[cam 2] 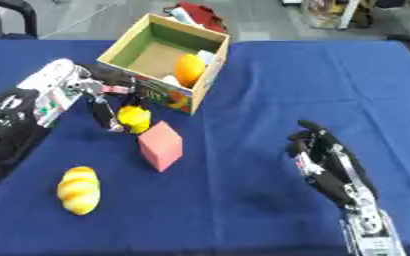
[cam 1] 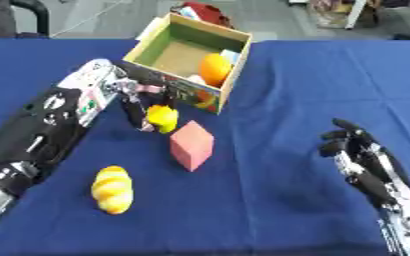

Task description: Pick up objects on the table and place them in the box.

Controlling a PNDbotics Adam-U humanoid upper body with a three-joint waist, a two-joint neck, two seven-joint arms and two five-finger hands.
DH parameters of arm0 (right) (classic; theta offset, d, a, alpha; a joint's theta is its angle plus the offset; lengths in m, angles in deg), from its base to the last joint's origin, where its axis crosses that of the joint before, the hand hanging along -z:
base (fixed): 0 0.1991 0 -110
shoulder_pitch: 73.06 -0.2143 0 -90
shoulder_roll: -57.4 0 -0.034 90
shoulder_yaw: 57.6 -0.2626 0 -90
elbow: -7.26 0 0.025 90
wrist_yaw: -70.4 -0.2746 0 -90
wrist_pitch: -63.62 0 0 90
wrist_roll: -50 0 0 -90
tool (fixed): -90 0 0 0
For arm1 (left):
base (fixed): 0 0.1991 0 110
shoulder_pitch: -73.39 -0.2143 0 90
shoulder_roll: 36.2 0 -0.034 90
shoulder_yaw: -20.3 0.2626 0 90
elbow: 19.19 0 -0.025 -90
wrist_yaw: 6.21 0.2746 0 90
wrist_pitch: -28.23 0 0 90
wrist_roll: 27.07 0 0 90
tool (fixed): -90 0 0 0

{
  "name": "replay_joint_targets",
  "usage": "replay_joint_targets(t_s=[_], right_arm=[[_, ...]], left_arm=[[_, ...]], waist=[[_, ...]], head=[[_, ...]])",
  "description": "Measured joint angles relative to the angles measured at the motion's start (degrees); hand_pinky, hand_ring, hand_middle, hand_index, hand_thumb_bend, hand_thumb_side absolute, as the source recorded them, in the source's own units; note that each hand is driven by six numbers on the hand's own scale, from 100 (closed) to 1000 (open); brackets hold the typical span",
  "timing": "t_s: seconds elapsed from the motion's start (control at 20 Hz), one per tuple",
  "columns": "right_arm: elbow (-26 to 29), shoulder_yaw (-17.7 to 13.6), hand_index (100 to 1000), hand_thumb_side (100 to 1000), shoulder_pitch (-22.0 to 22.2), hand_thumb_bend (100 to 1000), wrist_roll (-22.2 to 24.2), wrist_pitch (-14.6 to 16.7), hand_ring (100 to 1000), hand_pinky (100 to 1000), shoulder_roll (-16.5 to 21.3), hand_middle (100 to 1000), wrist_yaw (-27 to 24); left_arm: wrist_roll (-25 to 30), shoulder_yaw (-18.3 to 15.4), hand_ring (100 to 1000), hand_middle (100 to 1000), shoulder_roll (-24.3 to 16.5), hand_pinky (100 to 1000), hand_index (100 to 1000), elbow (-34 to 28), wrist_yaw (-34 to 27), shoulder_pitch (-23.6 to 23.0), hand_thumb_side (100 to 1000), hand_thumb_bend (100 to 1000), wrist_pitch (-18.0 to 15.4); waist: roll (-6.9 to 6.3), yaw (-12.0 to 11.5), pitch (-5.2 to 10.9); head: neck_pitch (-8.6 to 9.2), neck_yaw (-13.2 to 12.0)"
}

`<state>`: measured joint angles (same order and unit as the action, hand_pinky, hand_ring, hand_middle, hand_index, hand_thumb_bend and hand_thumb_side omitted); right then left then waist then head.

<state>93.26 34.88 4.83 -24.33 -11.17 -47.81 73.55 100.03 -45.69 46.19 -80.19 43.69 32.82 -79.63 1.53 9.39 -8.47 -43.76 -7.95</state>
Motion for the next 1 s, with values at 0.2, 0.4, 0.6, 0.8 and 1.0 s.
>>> replay_joint_targets(t_s=[0.2, 0.4, 0.6, 0.8, 1.0], right_arm=[[0.0, 0.0, 897, 410, 0.0, 100, 0.0, 0.0, 635, 645, 0.0, 661, 0.0], [0.0, -0.1, 898, 408, 0.0, 100, 0.0, 0.0, 635, 645, 0.0, 661, 0.0], [0.0, -0.1, 898, 407, 0.1, 100, -0.1, -0.1, 635, 645, 0.0, 661, 0.0], [0.0, -0.1, 898, 403, 0.2, 100, -0.1, -0.1, 635, 645, 0.0, 661, 0.0], [-0.1, 0.1, 898, 398, 0.3, 100, 0.0, -0.1, 634, 645, 0.0, 661, 0.0]], left_arm=[[-4.3, -0.7, 427, 431, -0.4, 540, 618, -1.1, 0.8, 0.0, 184, 255, 0.0], [-6.2, -2.0, 429, 432, -2.5, 551, 621, -5.4, 0.0, 0.8, 179, 271, 0.6], [-7.7, -4.5, 449, 446, -3.7, 573, 638, -9.2, 1.1, 4.9, 174, 318, 2.5], [-10.7, -6.9, 464, 464, -2.1, 596, 660, -7.0, 6.2, 7.9, 176, 311, 4.5], [-14.7, -8.5, 494, 497, 2.0, 624, 692, -1.3, 12.5, 9.1, 183, 317, 5.2]], waist=[[0.0, -0.1, 0.0], [0.0, -0.3, 0.0], [0.0, -0.6, 0.0], [0.0, -0.4, 0.0], [0.0, 0.3, 0.0]], head=[[0.0, 0.0], [0.01, 0.1], [0.0, 0.1], [0.0, 0.0], [0.0, -0.2]])
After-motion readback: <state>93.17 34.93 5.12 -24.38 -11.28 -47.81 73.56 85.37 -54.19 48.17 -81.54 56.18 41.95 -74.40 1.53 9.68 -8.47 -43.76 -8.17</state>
